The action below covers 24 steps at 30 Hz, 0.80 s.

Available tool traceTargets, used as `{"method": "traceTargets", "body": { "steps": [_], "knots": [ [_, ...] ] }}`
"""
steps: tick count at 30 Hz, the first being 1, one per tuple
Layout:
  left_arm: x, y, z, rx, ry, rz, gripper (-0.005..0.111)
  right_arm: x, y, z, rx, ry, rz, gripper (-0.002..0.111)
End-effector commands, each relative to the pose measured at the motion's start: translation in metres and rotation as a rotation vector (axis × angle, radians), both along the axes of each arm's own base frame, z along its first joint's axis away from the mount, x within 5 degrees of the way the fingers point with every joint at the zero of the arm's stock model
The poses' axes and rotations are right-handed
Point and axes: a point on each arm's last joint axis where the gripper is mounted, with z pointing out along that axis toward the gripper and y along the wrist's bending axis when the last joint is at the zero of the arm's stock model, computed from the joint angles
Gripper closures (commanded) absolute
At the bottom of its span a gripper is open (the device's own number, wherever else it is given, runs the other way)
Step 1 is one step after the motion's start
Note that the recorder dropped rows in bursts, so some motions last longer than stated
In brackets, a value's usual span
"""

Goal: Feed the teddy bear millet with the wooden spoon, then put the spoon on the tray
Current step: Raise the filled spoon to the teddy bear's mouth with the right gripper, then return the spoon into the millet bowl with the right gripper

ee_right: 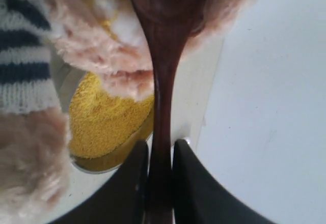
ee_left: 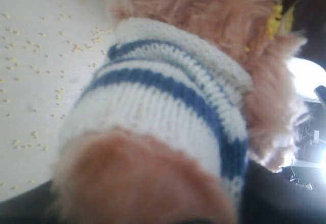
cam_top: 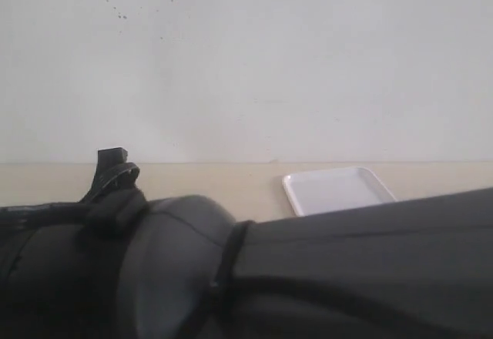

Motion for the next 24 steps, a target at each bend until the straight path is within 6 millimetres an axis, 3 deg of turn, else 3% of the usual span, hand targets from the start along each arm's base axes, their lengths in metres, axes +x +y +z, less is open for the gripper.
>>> {"method": "traceTargets", "body": {
  "steps": [1, 9, 11, 14, 20, 24],
  "knots": [
    [0.0, -0.004, 0.004, -0.05, -0.011, -0.012, 0.103, -0.002, 0.0, 0.006, -0.009, -0.063, -0.009, 0.109],
    [0.0, -0.004, 0.004, -0.05, -0.011, -0.012, 0.103, -0.002, -0.01, 0.007, -0.017, -0.048, -0.129, 0.109],
    [0.0, -0.004, 0.004, -0.05, -0.011, -0.011, 0.103, -0.008, -0.006, 0.005, 0.059, 0.067, -0.095, 0.109],
    [-0.001, -0.004, 0.004, -0.047, -0.01, -0.019, 0.103, -0.01, -0.011, 0.002, 0.031, 0.104, -0.14, 0.109],
    [-0.001, -0.004, 0.004, -0.036, -0.027, -0.034, 0.103, -0.004, -0.026, 0.037, 0.288, 0.193, -0.236, 0.109],
    [0.0, -0.003, 0.004, -0.03, -0.043, -0.028, 0.103, 0.022, -0.055, 0.047, 0.326, 0.365, -0.345, 0.109]
  ]
}}
